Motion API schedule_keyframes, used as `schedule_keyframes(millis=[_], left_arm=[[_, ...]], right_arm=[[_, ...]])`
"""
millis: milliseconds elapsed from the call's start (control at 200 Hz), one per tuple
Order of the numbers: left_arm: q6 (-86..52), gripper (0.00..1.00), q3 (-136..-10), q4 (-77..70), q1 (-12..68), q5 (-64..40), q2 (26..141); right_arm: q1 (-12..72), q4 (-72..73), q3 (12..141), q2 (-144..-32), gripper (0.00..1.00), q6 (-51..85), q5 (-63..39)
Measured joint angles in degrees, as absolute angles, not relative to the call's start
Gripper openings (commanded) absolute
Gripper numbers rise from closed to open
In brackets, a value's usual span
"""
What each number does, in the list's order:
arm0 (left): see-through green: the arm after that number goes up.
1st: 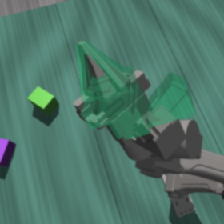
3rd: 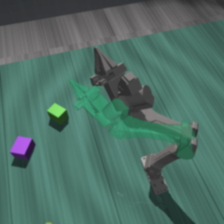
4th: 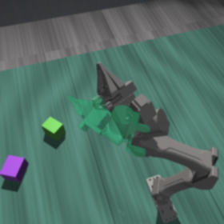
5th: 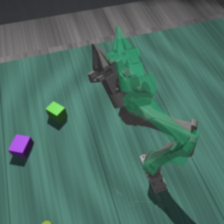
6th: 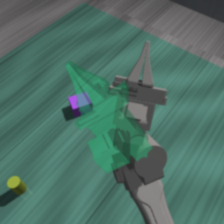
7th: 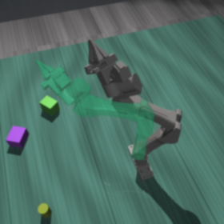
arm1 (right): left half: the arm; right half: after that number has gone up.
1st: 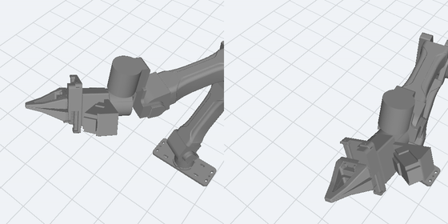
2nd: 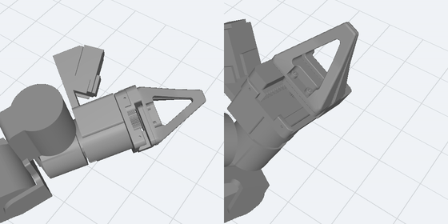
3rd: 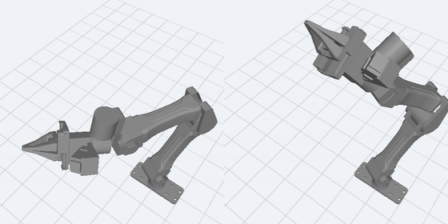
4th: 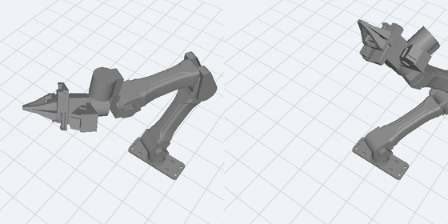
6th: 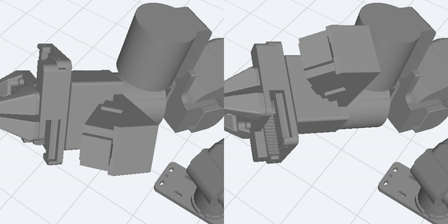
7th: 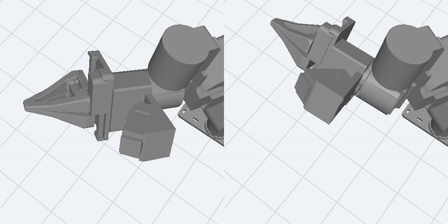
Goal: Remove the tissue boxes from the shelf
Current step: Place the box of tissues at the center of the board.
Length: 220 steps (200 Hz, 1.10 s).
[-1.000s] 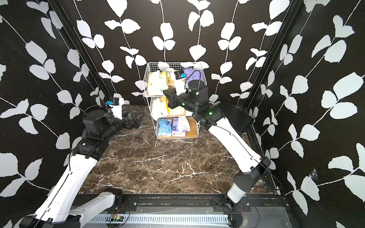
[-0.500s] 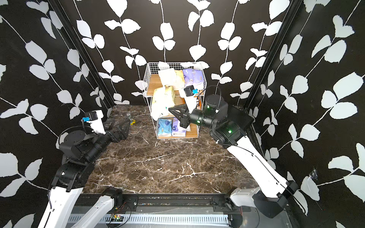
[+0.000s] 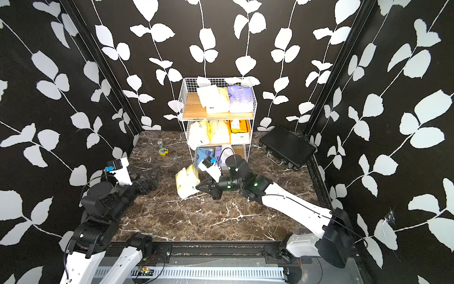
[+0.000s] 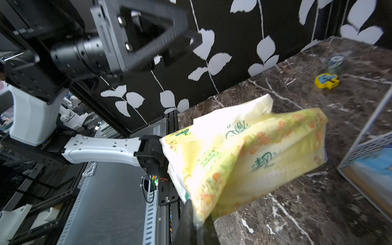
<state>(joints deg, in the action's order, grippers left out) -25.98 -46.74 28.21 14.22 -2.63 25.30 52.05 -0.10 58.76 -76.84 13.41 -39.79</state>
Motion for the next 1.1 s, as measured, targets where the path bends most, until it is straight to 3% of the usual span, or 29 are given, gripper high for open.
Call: schedule_keyframes(millis=[455, 530, 635, 870, 1100], left_arm=[[-31.6, 0.99, -34.2, 30.5, 14.2, -0.3, 19.9], [-32.7, 0.99, -32.0, 30.5, 14.2, -0.3, 19.1], [-34.0, 0.99, -29.0, 30.4, 14.2, -0.3, 18.3], [-35.9, 0.99, -23.2, 27.9, 14.2, -1.1, 19.5], [-37.4, 0.99, -19.9, 19.2, 14.2, -4.3, 30.1]], right_arm=[[56.4, 20.7, 43.2, -95.8, 0.0, 15.3, -33.0], [56.4, 22.4, 40.9, -96.2, 0.29, 16.3, -31.2], [56.4, 22.5, 40.1, -96.4, 0.4, 17.2, -28.7], [56.4, 21.1, 36.0, -92.1, 0.45, 19.2, -21.6], [56.4, 17.9, 34.9, -84.1, 0.43, 21.2, -17.5]])
